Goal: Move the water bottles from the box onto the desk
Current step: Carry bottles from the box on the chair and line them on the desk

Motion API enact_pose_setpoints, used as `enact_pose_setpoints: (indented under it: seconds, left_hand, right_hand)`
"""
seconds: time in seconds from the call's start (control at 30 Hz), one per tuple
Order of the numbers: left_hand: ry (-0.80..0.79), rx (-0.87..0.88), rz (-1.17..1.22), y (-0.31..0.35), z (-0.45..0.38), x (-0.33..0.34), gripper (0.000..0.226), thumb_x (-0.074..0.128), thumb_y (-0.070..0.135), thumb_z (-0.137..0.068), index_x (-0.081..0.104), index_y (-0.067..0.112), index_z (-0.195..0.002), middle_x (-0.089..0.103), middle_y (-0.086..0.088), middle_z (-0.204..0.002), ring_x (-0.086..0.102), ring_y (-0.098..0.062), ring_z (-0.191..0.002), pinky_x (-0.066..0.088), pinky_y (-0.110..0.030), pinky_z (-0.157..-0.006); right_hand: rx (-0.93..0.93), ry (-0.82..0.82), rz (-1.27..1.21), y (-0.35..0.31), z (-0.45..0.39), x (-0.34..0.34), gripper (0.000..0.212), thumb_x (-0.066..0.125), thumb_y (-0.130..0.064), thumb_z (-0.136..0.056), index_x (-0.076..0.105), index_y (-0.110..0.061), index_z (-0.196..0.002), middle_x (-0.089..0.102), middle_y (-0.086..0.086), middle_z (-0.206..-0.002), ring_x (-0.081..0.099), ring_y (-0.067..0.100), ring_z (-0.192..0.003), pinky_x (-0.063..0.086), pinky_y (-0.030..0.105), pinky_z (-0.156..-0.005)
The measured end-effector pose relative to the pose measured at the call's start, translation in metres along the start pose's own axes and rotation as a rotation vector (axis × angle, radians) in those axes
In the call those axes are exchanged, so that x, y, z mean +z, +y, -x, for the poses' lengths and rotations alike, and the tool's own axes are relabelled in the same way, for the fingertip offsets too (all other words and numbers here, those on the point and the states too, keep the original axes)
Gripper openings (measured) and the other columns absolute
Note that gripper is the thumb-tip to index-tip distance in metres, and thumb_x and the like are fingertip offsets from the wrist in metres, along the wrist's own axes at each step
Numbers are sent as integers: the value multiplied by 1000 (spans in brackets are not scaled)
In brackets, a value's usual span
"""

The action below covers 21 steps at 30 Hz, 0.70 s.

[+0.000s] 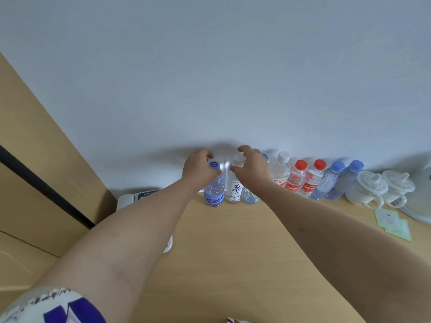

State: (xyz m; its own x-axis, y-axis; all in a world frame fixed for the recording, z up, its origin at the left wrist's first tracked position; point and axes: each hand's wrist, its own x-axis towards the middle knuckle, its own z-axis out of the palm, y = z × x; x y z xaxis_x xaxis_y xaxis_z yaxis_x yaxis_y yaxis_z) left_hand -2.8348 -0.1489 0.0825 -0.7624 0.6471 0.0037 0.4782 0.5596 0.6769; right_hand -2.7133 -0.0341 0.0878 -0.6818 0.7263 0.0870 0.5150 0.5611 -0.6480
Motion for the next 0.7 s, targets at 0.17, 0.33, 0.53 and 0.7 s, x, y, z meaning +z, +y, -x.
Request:
enact_pose_setpoints:
  seconds: [0.17, 0.33, 0.53, 0.7]
  left_hand:
    - [97, 200, -194, 31, 7, -18, 25, 70, 24, -86, 67, 18, -109, 66, -4, -108, 61, -28, -100, 40, -29, -74]
    - [69, 375, -167, 71, 26, 4, 20, 56, 8, -87, 67, 14, -103, 66, -10, -100, 61, -33, -94, 36, -31, -71]
    - [-113, 651, -233, 137, 71, 58, 31, 57, 1, -83, 70, 12, -109, 71, -11, -103, 63, -36, -100, 43, -34, -77]
    - [-264, 848, -241, 215, 125, 109, 36, 69, 12, -82, 70, 15, -118, 66, -8, -126, 59, -36, -113, 50, -36, -87]
  right_hand:
    - [18, 101, 24, -5, 20, -22, 52, 76, -22, -87, 59, -17, -136, 59, 9, -126, 59, 27, -111, 43, 32, -87]
    - [117, 160, 127, 26, 57, -53, 47, 75, -22, -86, 61, -17, -131, 60, 9, -124, 60, 28, -105, 40, 30, -81]
    - [335, 275, 167, 83, 120, -114, 48, 73, -24, -85, 63, -18, -132, 63, 10, -126, 59, 30, -118, 44, 34, -87]
    - [493, 379, 220, 136, 195, -183, 58, 76, -29, -84, 57, -22, -138, 60, 8, -128, 54, 32, -123, 43, 36, -91]
